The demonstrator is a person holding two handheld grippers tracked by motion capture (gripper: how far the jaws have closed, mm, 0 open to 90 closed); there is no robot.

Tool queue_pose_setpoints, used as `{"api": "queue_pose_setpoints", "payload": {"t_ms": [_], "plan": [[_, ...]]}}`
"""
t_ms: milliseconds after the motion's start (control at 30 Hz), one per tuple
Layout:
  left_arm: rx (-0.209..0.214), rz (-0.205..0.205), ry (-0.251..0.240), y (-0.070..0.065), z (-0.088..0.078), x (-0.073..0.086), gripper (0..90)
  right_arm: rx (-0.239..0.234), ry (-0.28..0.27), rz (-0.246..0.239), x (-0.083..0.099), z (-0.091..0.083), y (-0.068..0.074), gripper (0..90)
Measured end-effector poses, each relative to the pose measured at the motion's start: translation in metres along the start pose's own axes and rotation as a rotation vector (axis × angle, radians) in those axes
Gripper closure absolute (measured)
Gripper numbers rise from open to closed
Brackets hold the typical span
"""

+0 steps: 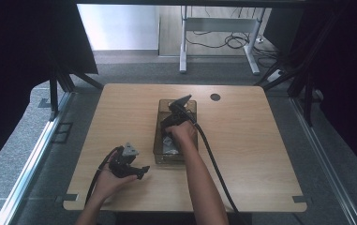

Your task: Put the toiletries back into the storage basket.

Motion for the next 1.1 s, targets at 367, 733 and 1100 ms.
{"api": "queue_pose_setpoints", "payload": {"t_ms": [367, 733, 1100], "plan": [[-0.006, -0.008, 0.002, 0.001, 0.001, 0.001, 24.4, 0.008, -0.025, -0.034, 0.002, -0.02, -0.003, 42.2], [-0.009, -0.002, 0.003, 0.0, 0.002, 0.001, 24.4, -0.018, -0.049, -0.103, 0.011, -0.042, -0.002, 42.1], [-0.013, 0.003, 0.007, 0.001, 0.002, 0.002, 24.4, -0.058, -0.127, -0.195, 0.031, -0.083, -0.003, 41.7]]}}
Point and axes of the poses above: each handheld gripper's, and its own axes: z roughly forward along the jaws, x roughly out of its underside, y roughly to its left, the point moved 10 cm from there along z, roughly forward along the jaws, and after that the axes turned 15 degrees about -z, right-handed, at the moved point
